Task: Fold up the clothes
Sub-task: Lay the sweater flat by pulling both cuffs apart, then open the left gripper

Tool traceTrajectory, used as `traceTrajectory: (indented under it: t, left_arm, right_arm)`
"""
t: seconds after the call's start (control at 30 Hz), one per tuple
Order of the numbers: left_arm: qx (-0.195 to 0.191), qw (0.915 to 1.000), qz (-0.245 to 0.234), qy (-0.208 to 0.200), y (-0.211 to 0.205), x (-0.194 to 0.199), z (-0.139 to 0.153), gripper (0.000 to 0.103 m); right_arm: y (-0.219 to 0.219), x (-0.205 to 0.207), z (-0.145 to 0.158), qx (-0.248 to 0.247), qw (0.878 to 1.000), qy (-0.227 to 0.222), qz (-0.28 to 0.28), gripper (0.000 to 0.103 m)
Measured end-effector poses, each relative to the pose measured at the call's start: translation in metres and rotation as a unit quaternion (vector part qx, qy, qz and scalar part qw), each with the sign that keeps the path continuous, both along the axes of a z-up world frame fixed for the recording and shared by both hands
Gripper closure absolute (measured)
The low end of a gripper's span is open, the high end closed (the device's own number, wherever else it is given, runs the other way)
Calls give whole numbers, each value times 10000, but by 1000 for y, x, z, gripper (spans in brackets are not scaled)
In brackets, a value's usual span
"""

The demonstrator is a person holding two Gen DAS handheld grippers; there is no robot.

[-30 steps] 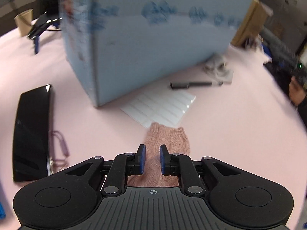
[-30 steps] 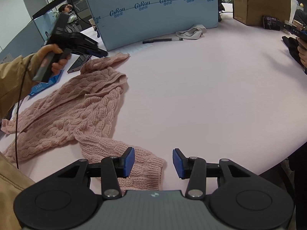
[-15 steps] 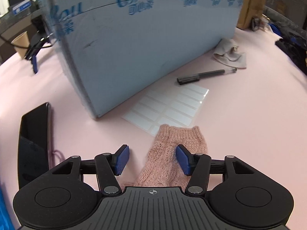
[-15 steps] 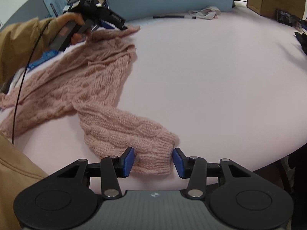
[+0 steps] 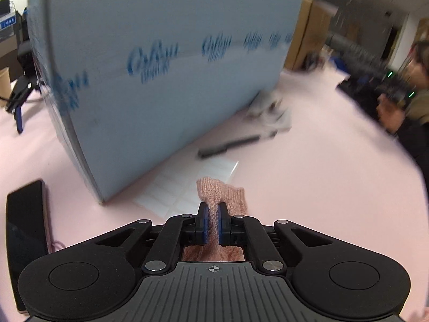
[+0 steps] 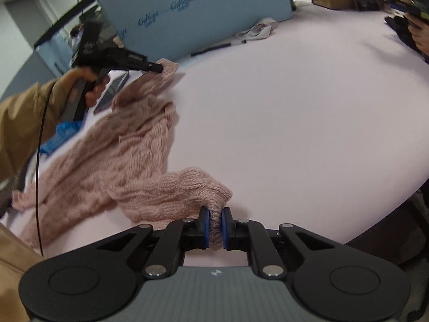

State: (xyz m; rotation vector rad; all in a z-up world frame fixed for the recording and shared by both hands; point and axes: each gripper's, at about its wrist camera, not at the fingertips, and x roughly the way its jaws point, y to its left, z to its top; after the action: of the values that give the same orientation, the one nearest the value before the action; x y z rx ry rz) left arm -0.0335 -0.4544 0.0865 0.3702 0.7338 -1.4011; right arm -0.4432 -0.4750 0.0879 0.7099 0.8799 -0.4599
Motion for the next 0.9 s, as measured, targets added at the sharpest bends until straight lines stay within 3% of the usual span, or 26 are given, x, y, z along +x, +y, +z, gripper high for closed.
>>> traceTrajectory:
  t: [0.17,0.33,0.53,0.9]
  left_arm:
    - [-630,9963,-588,63,50,2,41,97]
    - [-628,9924,-1060,-11,106,0,54,97]
    - [63,9914,-1283,-240,162,0,28,97]
    - [1145,9805,-1318,-902,200,16,-28,89]
  right_arm:
    - [-3,4,3,-84,9999,10,76,93]
    - [-1,9,7,-165,9997,38,177,93]
    - [2,12,7,-173,9996,130,201,93]
    - [27,21,7,-177,9995,169,221,93]
